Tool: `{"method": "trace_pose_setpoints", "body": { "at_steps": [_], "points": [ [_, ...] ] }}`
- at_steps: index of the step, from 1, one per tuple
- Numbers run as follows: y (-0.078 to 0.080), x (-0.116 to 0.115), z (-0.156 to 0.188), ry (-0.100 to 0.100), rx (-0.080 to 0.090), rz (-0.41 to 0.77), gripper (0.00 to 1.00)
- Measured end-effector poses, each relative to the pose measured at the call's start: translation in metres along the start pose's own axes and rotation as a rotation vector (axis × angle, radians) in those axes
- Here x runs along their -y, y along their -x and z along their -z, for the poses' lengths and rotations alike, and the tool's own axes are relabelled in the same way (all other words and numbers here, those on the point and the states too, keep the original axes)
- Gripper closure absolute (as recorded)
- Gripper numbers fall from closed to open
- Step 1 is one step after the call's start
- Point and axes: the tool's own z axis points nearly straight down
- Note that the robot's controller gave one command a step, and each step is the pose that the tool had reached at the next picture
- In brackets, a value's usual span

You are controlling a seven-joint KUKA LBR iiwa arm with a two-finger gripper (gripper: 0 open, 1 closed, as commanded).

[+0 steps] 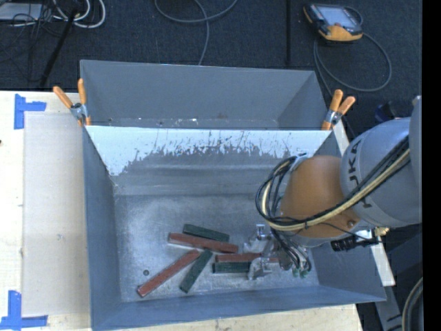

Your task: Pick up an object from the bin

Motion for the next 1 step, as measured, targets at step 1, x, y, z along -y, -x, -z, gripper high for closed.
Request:
{"method": "trace_pose_setpoints", "body": {
  "at_steps": [1],
  "points": [
    [-0.0073, -0.0009, 0.164, 0.0, -0.006, -0.051, 1.0]
  ]
}}
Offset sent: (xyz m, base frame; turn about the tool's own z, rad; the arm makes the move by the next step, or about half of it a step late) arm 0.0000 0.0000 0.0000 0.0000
